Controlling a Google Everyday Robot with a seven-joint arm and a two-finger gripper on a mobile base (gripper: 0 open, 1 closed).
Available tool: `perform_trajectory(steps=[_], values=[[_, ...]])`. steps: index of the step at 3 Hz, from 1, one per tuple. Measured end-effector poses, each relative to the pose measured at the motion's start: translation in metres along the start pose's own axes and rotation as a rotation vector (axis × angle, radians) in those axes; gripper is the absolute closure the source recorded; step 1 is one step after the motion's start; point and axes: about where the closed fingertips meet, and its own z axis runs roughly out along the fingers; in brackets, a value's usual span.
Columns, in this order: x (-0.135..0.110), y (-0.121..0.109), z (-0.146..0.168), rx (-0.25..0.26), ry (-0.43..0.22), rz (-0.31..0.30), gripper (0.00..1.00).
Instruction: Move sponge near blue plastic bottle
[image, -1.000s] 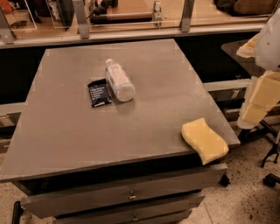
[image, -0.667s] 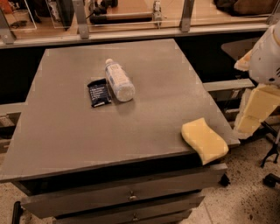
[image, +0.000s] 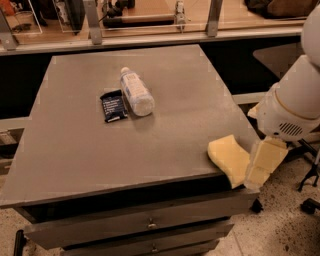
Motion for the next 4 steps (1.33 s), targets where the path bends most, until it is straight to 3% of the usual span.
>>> perform_trajectory(steps=[1,2,3,4], values=[[0.0005,0.0124,0.0337,-0.048,-0.004,0.000,0.00],[0.0011,0.0139,0.0368,-0.053,-0.002,0.000,0.00],[0.0009,0.0144,0.0370,-0.053,-0.002,-0.001,0.15],[0.0007,0.0149,0.0373,-0.053,-0.001,-0.002,0.38]])
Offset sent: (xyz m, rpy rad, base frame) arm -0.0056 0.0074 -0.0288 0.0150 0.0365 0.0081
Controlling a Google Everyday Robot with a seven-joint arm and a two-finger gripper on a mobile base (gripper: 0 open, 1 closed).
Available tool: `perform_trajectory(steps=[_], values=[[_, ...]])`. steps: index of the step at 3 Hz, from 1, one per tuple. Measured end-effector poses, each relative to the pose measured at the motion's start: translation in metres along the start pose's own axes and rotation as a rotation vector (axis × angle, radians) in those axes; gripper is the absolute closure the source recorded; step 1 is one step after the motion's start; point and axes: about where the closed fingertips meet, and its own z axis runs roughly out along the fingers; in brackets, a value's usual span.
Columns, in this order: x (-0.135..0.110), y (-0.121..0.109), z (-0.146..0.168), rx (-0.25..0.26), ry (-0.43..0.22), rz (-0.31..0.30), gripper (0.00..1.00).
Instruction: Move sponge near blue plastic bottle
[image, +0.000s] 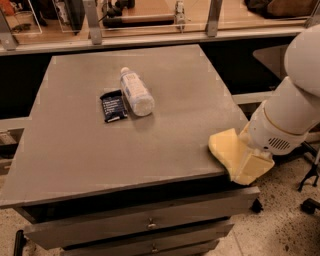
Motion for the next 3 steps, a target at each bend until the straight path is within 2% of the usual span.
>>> perform_trajectory(steps=[2,3], values=[[0.000,0.001,-0.001,0.003,0.002,-0.001,0.85],[0.003,-0.003,-0.012,-0.003,0.005,-0.004,1.00]])
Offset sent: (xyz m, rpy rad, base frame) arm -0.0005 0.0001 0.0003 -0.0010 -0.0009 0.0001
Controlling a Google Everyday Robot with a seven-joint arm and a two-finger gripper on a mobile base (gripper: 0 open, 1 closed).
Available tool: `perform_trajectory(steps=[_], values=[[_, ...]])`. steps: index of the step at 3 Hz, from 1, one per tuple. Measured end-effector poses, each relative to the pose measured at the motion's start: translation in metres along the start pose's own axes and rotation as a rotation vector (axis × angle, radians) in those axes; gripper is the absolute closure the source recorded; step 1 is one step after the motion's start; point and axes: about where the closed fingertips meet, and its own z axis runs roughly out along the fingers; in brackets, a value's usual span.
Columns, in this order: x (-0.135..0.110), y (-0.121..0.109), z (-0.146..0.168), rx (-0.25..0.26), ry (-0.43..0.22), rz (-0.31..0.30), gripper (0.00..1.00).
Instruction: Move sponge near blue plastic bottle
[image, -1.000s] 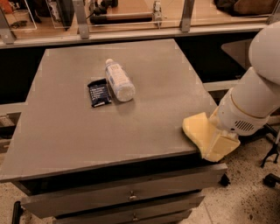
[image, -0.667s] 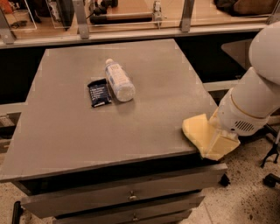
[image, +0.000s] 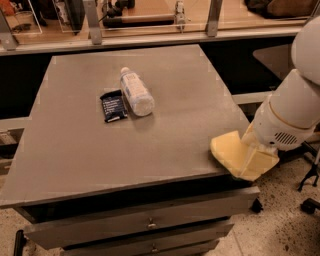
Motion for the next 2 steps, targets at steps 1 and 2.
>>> perform_trajectory(steps=[1,2], values=[[-0.003,-0.027,-0.024,0.030,0.016,0.003,1.00],[-0.022,-0.073,-0.047,0.075,-0.002,0.004,1.00]])
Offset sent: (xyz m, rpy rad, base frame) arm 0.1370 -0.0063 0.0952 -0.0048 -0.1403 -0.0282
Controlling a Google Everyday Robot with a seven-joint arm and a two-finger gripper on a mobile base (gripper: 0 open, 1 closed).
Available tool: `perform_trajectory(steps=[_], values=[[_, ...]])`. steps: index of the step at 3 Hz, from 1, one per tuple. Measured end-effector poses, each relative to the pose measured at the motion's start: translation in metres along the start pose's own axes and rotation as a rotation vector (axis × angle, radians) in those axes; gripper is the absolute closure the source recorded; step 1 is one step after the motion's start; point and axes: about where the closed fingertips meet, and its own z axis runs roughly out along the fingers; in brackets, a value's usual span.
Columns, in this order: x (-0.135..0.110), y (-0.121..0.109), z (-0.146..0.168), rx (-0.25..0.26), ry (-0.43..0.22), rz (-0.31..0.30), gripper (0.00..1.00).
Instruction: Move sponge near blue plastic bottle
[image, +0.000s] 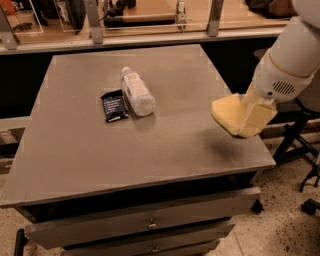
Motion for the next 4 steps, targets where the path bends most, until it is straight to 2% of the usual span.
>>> perform_trajectory(steps=[1,2,3,4], values=[[-0.027,-0.044,-0.021,0.077,-0.044,0.017,1.00],[-0.035,-0.053,-0.017,0.083,-0.046,0.014,1.00],[-0.061,-0.065,-0.022,0.098,-0.072,0.008,1.00],[-0.086,-0.088,-0.020,0.115,-0.088,0.010,1.00]])
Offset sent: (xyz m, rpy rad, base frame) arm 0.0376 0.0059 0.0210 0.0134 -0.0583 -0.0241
